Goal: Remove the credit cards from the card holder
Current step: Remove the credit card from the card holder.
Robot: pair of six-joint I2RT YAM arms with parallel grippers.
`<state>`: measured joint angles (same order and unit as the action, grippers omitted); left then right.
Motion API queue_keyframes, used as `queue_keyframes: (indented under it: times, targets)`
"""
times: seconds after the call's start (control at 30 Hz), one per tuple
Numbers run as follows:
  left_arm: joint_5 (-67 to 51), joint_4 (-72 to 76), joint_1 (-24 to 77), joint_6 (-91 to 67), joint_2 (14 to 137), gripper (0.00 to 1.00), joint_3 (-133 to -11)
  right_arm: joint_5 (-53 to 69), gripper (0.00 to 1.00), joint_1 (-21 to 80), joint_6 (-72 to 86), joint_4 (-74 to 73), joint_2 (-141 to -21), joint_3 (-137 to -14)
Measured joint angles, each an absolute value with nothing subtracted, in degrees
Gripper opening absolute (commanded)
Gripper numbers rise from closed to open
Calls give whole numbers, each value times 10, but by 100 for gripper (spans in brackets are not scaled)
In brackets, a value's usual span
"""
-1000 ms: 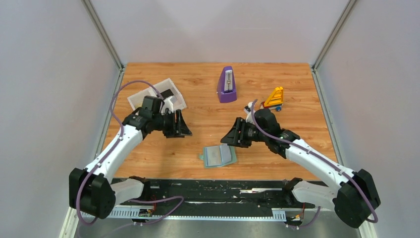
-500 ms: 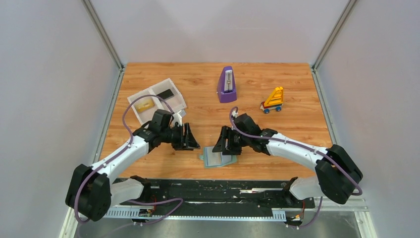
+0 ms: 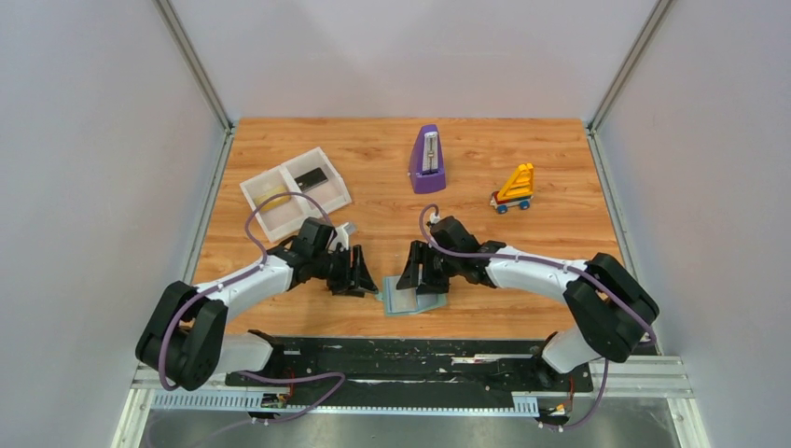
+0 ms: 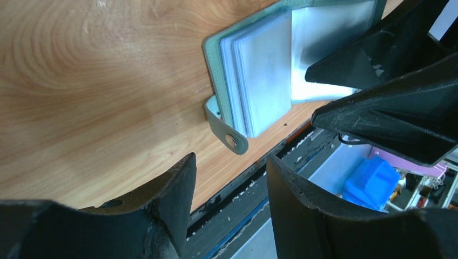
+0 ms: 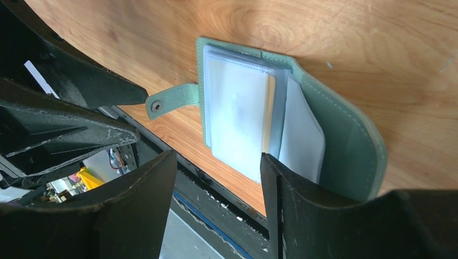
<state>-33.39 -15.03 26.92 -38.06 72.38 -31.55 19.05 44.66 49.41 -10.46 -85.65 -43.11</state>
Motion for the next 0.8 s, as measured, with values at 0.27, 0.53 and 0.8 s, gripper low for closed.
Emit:
queue_keyframes:
  times: [0.27, 0.53, 0.8]
  targets:
    - [-331, -110, 272, -383, 772, 57, -315, 174, 60, 451, 483, -82, -872, -412]
    - [-330, -82, 282, -388, 793, 55, -313, 145, 69, 468, 481, -75, -875, -405]
    - [-330, -69, 288, -396, 804, 13, -312, 95, 77, 499, 486, -82, -879, -422]
